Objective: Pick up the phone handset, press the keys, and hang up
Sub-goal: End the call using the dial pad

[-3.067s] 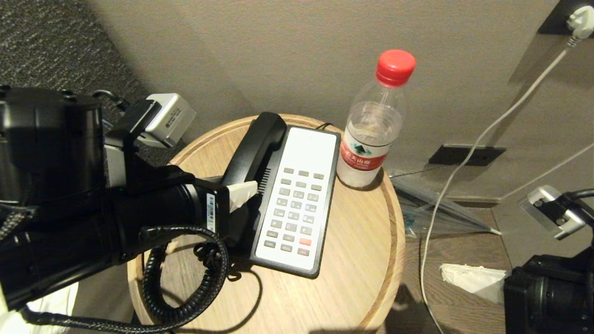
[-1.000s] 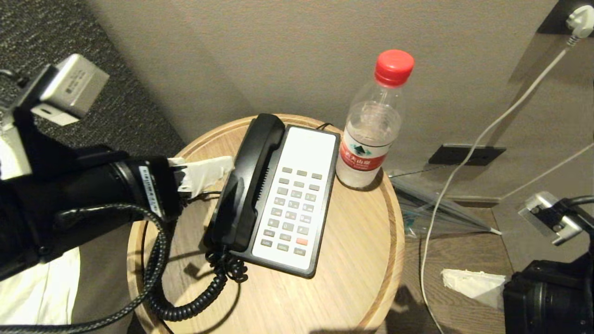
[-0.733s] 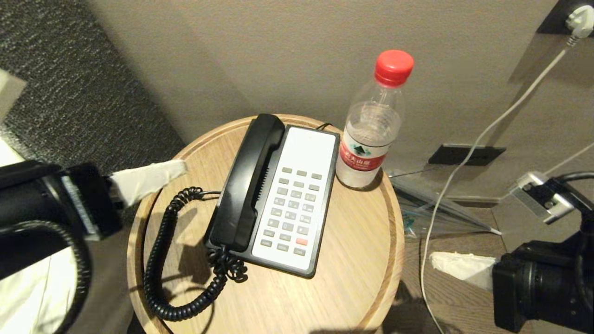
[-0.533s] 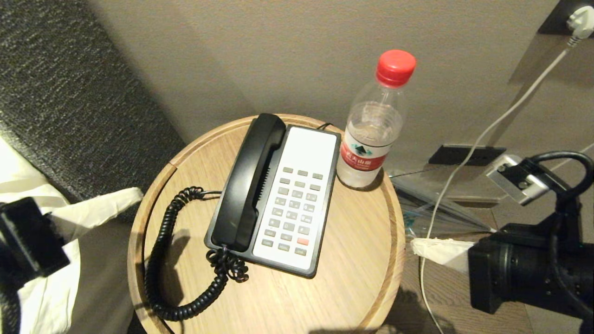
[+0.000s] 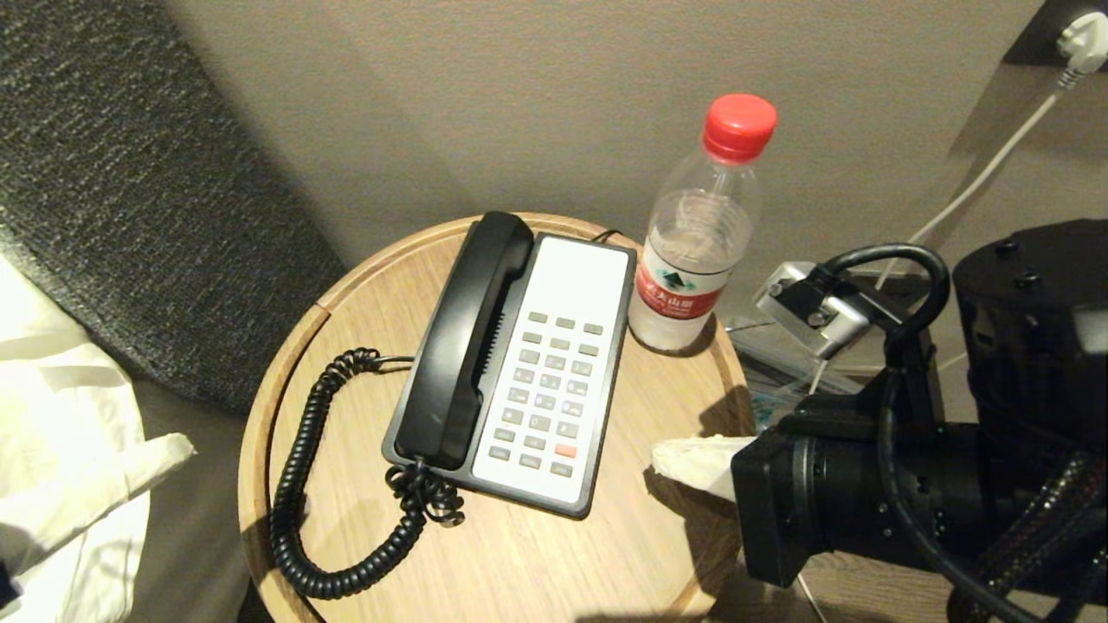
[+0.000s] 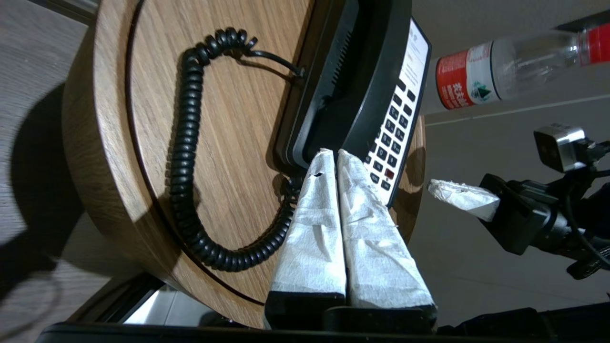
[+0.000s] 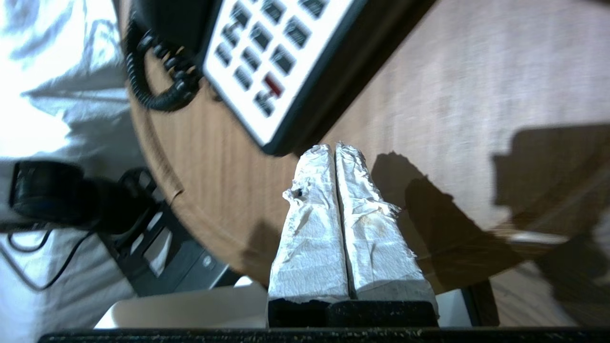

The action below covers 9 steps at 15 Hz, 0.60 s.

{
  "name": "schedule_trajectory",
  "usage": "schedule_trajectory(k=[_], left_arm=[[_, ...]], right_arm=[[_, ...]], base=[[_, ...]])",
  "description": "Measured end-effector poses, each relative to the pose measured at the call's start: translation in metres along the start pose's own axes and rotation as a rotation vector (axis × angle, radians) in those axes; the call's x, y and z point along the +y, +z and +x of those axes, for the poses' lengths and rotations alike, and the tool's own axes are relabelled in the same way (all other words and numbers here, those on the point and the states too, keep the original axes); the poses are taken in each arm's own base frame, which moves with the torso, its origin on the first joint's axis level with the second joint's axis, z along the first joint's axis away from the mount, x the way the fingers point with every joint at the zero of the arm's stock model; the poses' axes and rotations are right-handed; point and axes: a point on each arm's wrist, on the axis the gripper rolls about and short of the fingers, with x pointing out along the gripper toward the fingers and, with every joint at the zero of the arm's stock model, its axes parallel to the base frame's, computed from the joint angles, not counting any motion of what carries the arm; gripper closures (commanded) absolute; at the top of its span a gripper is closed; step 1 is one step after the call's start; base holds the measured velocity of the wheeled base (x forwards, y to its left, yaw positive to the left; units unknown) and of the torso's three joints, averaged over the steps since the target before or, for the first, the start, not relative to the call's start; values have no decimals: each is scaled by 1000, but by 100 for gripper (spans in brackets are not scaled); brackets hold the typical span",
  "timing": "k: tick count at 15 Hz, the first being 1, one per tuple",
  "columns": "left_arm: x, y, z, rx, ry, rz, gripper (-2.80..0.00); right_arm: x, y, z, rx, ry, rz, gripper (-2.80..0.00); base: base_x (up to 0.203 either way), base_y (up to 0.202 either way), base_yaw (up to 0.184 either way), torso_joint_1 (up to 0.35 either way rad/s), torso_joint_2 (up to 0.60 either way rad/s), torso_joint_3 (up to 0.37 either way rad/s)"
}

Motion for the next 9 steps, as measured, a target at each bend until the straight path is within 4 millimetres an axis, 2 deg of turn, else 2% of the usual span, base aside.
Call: schedule_trajectory(k=[4, 9], left_arm=[[5, -6, -2, 13, -1, -1, 0], [8, -10, -2, 31, 0, 0, 0]], right_arm=[[7, 2, -1, 2, 23, -6, 0], [14, 4, 10, 4, 39, -15, 0]], base=[[0, 0, 0, 0, 0, 0], [0, 0, 0, 0, 0, 0]])
